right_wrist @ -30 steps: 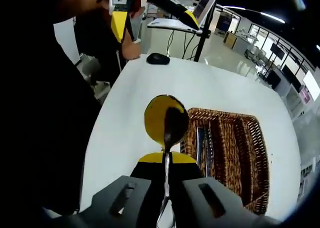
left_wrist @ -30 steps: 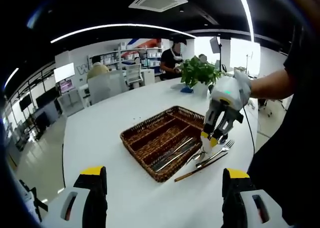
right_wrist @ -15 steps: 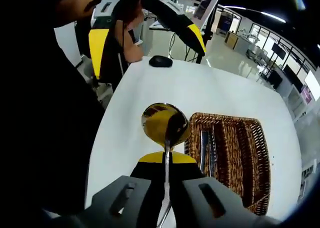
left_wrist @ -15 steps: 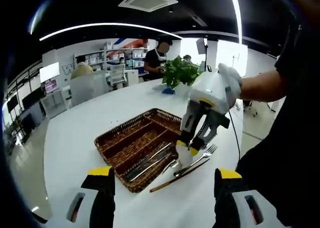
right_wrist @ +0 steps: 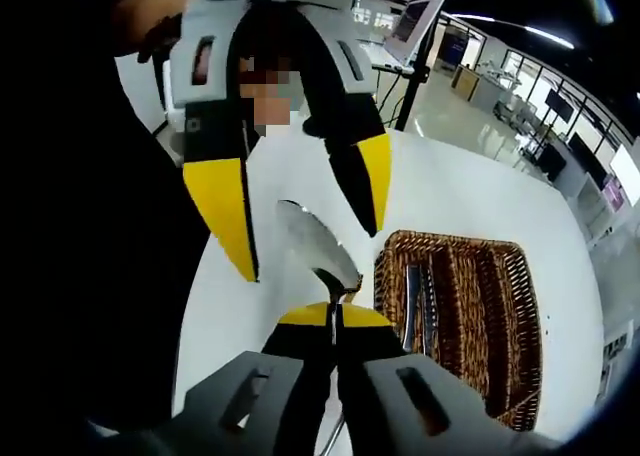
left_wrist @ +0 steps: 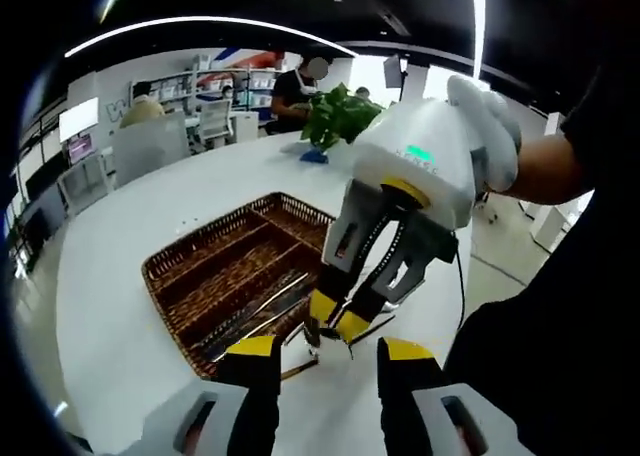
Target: Arrange the knives, forks, and spoons in their matching storage slots by inserting each utensil handle-first until every utensil is classified and aligned in the correct compartment
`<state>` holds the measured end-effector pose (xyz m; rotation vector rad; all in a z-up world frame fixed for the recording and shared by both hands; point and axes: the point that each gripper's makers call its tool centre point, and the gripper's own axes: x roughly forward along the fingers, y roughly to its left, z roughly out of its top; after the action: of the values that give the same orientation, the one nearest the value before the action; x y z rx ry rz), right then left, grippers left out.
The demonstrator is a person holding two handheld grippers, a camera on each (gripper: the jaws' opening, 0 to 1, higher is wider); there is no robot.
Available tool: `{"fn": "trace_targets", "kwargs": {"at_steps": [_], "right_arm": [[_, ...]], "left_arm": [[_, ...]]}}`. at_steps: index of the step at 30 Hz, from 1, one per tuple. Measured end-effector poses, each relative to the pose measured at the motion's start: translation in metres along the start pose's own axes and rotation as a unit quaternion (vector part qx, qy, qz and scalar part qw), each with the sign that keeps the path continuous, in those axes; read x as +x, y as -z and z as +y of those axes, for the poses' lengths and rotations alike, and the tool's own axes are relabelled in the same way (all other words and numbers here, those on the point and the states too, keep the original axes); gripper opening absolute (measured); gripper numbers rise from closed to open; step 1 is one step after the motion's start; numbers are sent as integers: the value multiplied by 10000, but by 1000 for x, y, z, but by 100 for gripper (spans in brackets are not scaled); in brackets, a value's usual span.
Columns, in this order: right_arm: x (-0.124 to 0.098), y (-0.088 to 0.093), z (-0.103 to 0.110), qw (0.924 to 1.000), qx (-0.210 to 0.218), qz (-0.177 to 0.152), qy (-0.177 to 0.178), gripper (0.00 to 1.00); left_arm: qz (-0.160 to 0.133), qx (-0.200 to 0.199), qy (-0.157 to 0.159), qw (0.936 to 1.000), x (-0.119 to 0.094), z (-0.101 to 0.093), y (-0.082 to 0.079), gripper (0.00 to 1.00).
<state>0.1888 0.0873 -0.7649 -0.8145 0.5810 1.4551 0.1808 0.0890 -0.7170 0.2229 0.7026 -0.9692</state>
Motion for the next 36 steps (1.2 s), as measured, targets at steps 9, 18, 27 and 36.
{"fn": "trace_targets", "kwargs": {"at_steps": [9,18,27,36], "right_arm": [[9,6,-3,10000,80,-19,29,0],[24,36,8,9997,28,181,-154,0],[41,26,3,9998,7,-155,-81,22],[69,3,13,9959,-408,-654,-469,49]], "left_arm": [[758,342,-83,9965,11,2,39,20],[643,248,-266,9973,-2,19,54,38],[560,233,-447,9972,-9,30,58,69],[-253,-80,-594,9979,-33,37,36,100]]}}
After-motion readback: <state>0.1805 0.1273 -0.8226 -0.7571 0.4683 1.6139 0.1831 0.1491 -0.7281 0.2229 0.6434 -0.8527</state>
